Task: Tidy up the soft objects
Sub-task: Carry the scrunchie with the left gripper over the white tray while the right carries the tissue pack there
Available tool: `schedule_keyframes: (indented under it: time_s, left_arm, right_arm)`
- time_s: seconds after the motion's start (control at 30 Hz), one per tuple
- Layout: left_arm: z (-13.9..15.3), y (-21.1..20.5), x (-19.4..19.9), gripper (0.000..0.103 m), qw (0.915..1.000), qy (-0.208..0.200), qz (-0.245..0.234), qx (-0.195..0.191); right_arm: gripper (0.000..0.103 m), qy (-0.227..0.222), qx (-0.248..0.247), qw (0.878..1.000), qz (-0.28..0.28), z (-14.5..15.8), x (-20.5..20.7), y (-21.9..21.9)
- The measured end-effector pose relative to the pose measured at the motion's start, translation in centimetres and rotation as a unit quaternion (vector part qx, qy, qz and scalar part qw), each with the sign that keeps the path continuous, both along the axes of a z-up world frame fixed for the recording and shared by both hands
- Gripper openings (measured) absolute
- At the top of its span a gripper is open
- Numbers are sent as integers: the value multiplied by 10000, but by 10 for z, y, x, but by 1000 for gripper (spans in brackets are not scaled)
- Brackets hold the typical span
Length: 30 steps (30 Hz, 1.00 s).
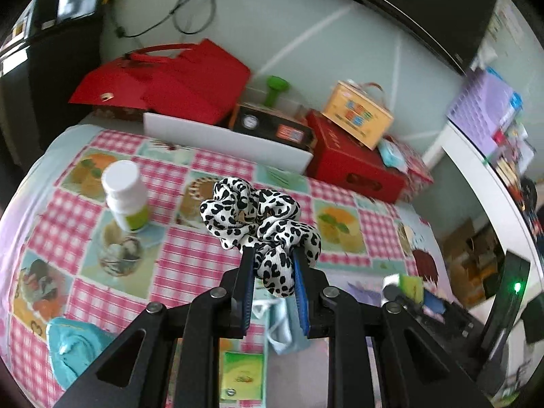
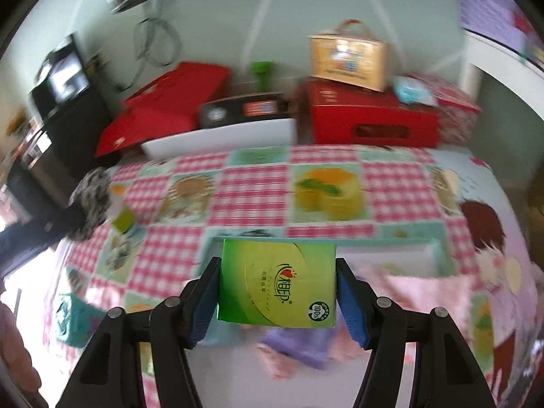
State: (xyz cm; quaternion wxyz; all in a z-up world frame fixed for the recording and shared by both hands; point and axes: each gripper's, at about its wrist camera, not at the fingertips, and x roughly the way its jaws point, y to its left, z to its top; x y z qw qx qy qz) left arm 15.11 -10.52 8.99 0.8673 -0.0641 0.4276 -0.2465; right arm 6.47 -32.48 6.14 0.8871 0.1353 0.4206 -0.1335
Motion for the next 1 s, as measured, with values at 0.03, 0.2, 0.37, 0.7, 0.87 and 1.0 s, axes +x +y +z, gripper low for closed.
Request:
schedule_keyframes:
  time_s: [0.03, 0.2, 0.37, 0.7, 0.87, 1.0]
  left_arm:
    - [-1, -4, -3, 22, 10000, 0, -65, 16]
    - [-5, -23, -16, 22, 9993, 17, -367, 115]
    - [-10, -39, -30, 22, 9978, 28, -631, 193]
    - [-38, -65, -58, 22, 9923, 324, -1112, 433]
    - [-52, -73, -73, 22, 9888, 490, -1311, 525]
    - [-62, -74, -83, 22, 9873, 584, -1349, 607]
  right_arm:
    - [67, -7, 16, 9999, -119, 1, -4, -8]
    - [67, -99, -64, 9979, -633, 9, -29, -37]
    - [67, -270, -81, 9946, -999, 15, -50, -54]
    - [67, -159, -192, 9925, -1200, 9, -74, -52]
    - [67, -21, -163, 9926, -1206, -1, -84, -49]
    - [67, 99, -128, 9930, -1166, -12, -95, -45]
